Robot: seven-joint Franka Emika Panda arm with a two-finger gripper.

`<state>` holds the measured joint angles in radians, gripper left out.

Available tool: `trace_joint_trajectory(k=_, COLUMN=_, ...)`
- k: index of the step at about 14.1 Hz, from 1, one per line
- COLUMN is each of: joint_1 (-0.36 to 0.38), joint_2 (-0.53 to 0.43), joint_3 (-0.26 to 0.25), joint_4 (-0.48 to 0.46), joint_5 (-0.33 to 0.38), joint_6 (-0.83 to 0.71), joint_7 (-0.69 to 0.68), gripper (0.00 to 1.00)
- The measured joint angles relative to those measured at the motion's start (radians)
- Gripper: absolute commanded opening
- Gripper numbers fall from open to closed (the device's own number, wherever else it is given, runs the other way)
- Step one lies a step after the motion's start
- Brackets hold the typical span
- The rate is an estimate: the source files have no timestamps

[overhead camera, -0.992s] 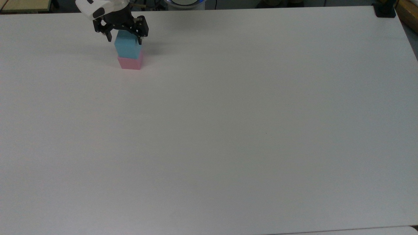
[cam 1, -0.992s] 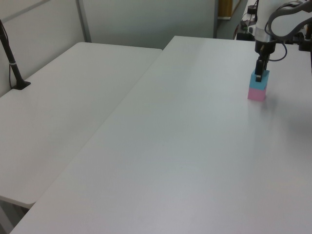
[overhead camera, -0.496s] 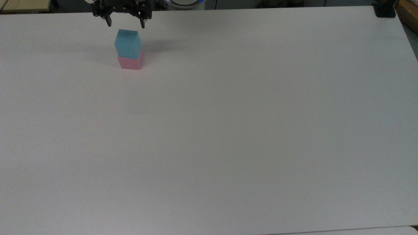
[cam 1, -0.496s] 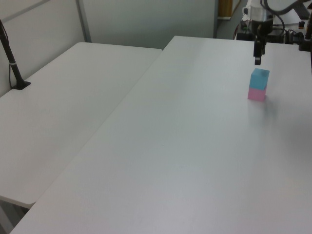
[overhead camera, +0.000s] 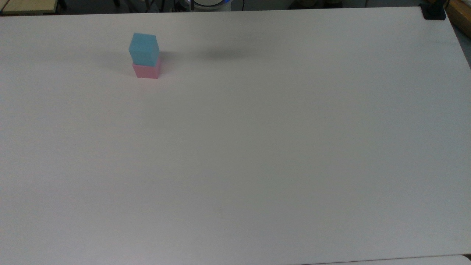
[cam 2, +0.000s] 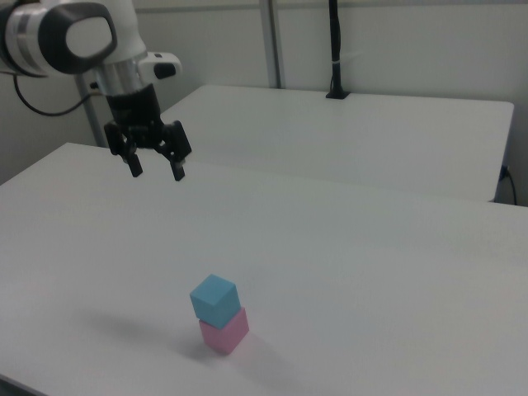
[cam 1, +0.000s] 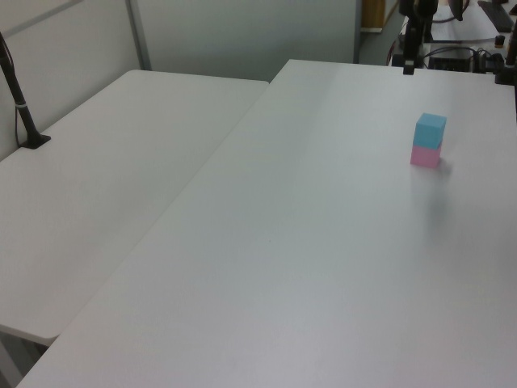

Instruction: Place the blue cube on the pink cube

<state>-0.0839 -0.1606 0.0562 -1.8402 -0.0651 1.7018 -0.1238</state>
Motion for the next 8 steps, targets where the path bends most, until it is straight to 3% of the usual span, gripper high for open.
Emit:
trace_joint_trajectory(k=2, joint_1=0.035, joint_2=0.026, joint_3=0.000, joint_4=0.073, joint_5=0.000, joint_6=-0.044, joint_7=0.008, gripper=1.00)
trace_joint_trajectory(k=8, joint_1=0.095, joint_2=0.072, joint_3=0.000, joint_4=0.155, joint_5=0.004, joint_6=-0.050, joint_7=0.068, gripper=1.00)
